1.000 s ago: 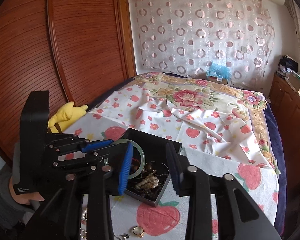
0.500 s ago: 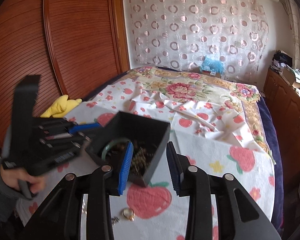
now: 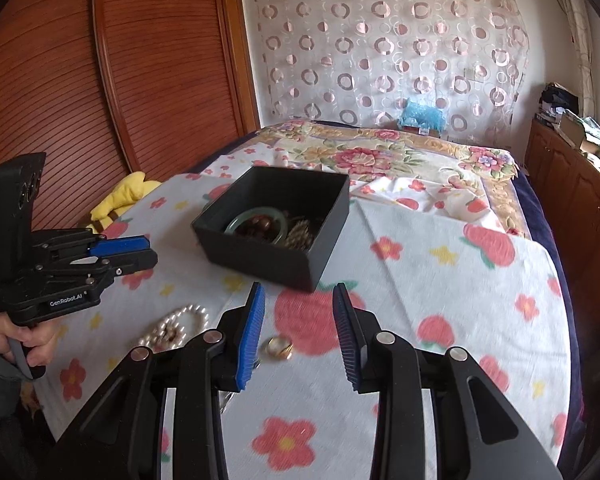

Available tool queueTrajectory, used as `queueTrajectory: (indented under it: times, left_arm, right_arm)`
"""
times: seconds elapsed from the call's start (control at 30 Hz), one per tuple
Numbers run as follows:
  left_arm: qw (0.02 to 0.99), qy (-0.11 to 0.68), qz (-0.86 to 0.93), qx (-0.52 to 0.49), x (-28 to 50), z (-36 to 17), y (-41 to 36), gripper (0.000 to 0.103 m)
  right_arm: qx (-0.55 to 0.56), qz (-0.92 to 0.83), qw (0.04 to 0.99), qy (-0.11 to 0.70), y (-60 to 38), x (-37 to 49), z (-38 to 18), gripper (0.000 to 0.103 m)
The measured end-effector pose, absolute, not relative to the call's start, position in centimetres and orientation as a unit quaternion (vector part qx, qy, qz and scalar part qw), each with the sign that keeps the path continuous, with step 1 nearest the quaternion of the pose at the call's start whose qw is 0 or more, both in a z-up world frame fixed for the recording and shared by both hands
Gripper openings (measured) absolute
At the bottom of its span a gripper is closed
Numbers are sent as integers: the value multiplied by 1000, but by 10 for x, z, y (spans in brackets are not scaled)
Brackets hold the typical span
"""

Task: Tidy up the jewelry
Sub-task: 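Move both open tools from the box back to the remaining jewelry, then grasp the green bead chain with the right tool while the left tool approaches the pearl necklace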

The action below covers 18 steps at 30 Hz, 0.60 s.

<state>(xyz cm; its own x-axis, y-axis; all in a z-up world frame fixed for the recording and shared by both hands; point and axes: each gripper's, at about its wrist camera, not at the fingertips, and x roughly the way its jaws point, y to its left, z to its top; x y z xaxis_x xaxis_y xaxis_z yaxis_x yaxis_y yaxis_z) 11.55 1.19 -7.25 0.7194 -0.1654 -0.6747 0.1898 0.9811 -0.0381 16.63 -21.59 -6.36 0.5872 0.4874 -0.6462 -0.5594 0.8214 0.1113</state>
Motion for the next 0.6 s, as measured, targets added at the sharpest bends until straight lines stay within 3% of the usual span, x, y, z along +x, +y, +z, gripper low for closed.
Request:
queueTrajectory:
  times: [0.3, 0.43, 0.6]
  left_arm:
    - [925, 369, -96, 4, 77, -81, 17, 23]
    - [923, 373, -97, 5, 71, -84, 18, 29]
    - [918, 384, -97, 5, 63, -94, 19, 29]
  right_arm:
    - [-77, 324, 868, 368, -191, 136, -84, 38]
    - [-93, 337, 855, 383, -178, 127, -97, 37]
    - [-128, 351, 837, 400, -160, 119, -110, 32]
